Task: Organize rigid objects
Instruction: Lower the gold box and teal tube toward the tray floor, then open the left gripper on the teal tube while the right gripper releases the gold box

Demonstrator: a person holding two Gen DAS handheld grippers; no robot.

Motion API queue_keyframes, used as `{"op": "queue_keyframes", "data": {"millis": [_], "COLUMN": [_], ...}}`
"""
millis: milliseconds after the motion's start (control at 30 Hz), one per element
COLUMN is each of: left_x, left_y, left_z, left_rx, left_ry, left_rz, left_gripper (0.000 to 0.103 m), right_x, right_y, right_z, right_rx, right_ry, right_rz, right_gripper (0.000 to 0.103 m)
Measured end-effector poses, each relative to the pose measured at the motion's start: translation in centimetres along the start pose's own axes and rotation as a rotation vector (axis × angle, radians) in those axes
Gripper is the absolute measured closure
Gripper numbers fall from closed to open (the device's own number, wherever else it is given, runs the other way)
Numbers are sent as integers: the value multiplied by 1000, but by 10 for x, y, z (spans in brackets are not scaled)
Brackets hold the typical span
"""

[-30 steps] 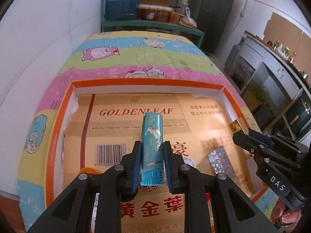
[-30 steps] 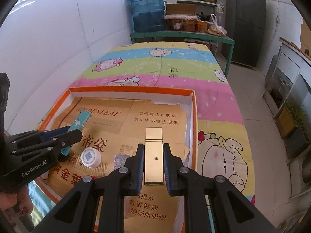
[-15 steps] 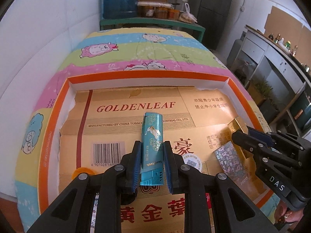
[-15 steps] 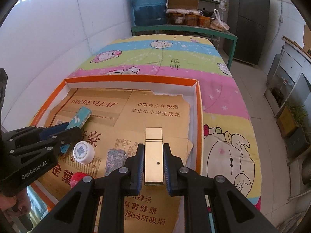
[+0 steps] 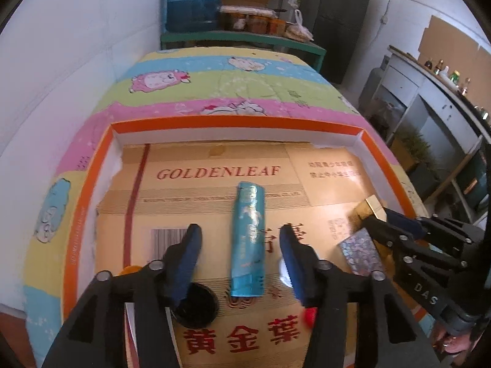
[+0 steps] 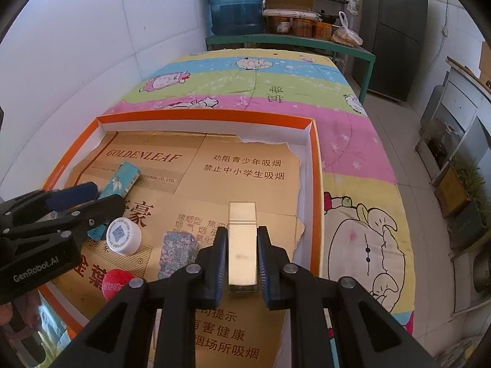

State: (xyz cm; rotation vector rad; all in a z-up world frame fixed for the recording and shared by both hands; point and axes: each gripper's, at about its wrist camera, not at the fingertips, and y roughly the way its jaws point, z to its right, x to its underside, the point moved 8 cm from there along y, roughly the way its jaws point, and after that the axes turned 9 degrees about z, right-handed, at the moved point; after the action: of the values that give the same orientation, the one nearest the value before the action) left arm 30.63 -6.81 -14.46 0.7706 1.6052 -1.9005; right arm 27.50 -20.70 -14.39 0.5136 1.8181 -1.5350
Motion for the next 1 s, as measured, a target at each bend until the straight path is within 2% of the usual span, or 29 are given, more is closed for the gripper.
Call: {"op": "queue_keyframes", "data": {"millis": [267,1000], "left_x": [-8,-13], "left_y": [-14,-78], "left_z": [1,7], "left_rx": [11,43], "left_ry": [2,16], "left_rz": [40,115], "left_gripper": [48,48], "right_x": [-1,-15], "right_y": [-7,-64], "right_z": [-2,-17], "right_rx": [14,34], "right_ry": [5,16], "right_rz": [2,72], "right_gripper": [81,81]}}
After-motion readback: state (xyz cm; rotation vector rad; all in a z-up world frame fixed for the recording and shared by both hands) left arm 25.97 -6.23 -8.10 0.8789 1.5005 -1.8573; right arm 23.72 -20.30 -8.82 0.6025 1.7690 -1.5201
